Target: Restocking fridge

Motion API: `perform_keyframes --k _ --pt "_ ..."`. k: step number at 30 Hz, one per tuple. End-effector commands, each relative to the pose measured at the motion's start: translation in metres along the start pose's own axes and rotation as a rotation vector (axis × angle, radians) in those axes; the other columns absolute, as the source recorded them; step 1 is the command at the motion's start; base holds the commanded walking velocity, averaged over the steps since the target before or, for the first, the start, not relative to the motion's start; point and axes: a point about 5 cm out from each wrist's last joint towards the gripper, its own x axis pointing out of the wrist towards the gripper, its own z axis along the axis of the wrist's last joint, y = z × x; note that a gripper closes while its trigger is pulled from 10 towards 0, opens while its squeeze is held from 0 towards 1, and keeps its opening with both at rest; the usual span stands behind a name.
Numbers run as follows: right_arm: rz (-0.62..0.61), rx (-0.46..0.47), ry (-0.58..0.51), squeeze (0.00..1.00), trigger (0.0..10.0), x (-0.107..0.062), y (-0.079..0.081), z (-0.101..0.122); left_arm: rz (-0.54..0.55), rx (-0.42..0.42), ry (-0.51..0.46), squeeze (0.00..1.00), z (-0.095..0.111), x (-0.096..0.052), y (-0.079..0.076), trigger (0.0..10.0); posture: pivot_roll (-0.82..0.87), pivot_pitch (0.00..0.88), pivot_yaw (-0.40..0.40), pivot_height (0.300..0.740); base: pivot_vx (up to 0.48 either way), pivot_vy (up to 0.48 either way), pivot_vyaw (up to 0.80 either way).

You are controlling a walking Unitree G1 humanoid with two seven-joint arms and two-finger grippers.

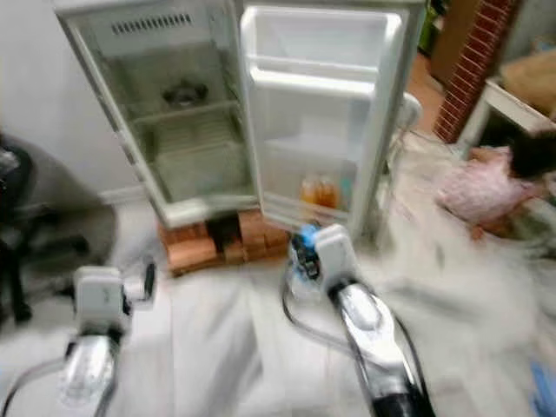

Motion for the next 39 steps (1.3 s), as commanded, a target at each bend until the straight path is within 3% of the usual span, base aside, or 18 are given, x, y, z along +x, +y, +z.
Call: perform_keyframes --k 1,18,30,39 --pt "-0.012 0.0 -0.04 0.0 10.0 0.0028 -0.0005 0.0083 0.01 0.021 0.007 0.0 -0.0014 -0.0001 0.0079 10.0 -0.01 0.065 0.009 0.74 0.315 0.0 0.0" --pt "0.007 -0.001 -0.04 0.0 10.0 0.0052 0.002 0.0077 -0.001 0.022 0.005 0.0 -0.0017 0.0055 0.0077 10.0 -0.01 0.056 0.024 0.74 0.323 0.0 0.0" --pt "0.012 -0.006 -0.042 0.0 10.0 0.0072 0.0034 0.0069 -0.009 0.027 0.008 0.0 -0.002 0.0083 0.0071 10.0 -0.01 0.056 0.025 0.74 0.308 0.0 0.56" --pt "0.023 -0.005 -0.043 0.0 10.0 0.0094 0.0059 0.0069 -0.016 0.026 0.003 0.0 -0.0008 0.0097 0.0053 10.0 -0.01 0.053 0.027 0.74 0.305 0.0 0.0"
